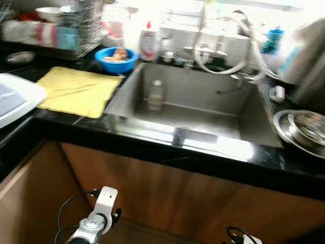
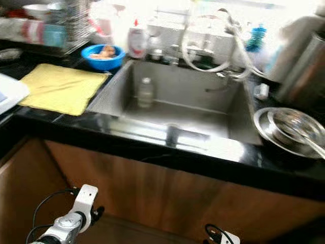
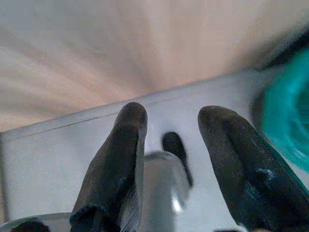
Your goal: Kitchen organization
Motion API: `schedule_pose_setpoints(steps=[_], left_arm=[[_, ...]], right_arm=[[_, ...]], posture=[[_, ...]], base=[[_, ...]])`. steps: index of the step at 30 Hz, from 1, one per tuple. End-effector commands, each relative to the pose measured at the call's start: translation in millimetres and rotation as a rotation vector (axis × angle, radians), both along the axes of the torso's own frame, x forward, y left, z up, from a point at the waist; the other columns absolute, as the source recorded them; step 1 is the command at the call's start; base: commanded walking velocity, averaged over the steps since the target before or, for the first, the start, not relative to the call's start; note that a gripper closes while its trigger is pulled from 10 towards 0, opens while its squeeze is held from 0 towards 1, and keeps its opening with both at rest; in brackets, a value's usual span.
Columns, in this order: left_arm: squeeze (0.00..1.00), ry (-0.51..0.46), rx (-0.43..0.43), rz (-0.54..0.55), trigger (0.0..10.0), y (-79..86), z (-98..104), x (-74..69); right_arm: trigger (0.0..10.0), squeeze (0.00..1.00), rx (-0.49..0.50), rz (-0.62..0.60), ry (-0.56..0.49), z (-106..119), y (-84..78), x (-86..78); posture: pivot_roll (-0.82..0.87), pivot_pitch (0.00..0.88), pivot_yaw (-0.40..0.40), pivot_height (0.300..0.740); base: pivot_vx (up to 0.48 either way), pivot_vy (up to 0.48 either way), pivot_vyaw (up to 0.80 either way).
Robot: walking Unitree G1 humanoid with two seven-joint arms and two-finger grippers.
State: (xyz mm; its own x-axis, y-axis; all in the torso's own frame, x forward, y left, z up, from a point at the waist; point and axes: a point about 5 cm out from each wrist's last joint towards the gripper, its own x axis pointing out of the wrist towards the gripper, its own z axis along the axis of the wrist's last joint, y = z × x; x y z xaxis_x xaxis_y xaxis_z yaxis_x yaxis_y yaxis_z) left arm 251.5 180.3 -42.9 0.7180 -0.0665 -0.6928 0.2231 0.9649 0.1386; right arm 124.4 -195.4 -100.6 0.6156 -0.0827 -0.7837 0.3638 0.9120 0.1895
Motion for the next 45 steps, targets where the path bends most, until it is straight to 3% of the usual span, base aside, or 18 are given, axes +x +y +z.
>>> schedule_pose_setpoints(steps=[1,8,19,28,31,38,39,40,45], left_arm=[[0.00,-0.005,-0.008,-0.004,10.0,-2.0,0.3,0.5],[0.00,-0.001,-0.010,-0.008,10.0,-3.8,-0.5,-0.3],[0.00,-0.024,-0.007,-0.031,10.0,-5.2,1.2,1.3],[0.00,-0.140,0.034,-0.121,10.0,13.3,17.4,12.1],[0.00,-0.202,0.040,-0.102,10.0,29.8,28.6,18.3],[0.00,-0.248,0.057,-0.115,10.0,46.6,34.0,13.4],[0.00,-0.255,0.055,-0.111,10.0,48.4,34.1,11.9],[0.00,-0.264,0.057,-0.107,10.0,50.9,33.6,8.7],[0.00,-0.287,0.047,-0.093,10.0,53.9,32.1,0.1]], right_arm=[[10.0,0.00,-0.013,-0.012,-0.008,1.8,-5.7,3.3],[10.0,0.00,-0.014,-0.004,-0.002,1.6,-5.9,3.1],[10.0,0.00,-0.047,0.002,-0.024,3.4,-7.9,4.5],[10.0,0.00,-0.100,0.026,-0.055,5.7,-8.2,5.9],[10.0,0.00,-0.106,0.011,-0.066,6.0,-7.8,4.6],[10.0,0.00,-0.107,-0.011,-0.070,4.9,-6.2,-0.3],[10.0,0.00,-0.153,-0.003,-0.153,13.5,-13.9,10.2],[10.0,0.00,-0.235,-0.001,-0.312,35.4,-27.9,25.2],[10.0,0.00,-0.292,0.002,-0.395,52.5,-33.0,20.9]], posture=[[0.05,0.000,-0.070,0.740],[0.05,0.000,-0.072,0.740],[0.05,0.000,-0.071,0.740],[0.03,0.000,-0.058,0.740],[0.03,0.000,-0.053,0.740],[0.02,0.000,-0.047,0.740],[0.02,0.000,-0.047,0.740],[0.02,0.000,-0.051,0.740],[0.02,0.000,-0.062,0.740]], base=[[0.000,0.000,0.00],[0.000,0.000,-0.61],[0.000,0.000,0.00],[0.000,0.000,0.00],[0.000,0.000,0.00],[0.000,0.000,0.00],[0.000,0.000,0.00],[0.000,0.000,0.00],[0.000,0.000,0.00]])
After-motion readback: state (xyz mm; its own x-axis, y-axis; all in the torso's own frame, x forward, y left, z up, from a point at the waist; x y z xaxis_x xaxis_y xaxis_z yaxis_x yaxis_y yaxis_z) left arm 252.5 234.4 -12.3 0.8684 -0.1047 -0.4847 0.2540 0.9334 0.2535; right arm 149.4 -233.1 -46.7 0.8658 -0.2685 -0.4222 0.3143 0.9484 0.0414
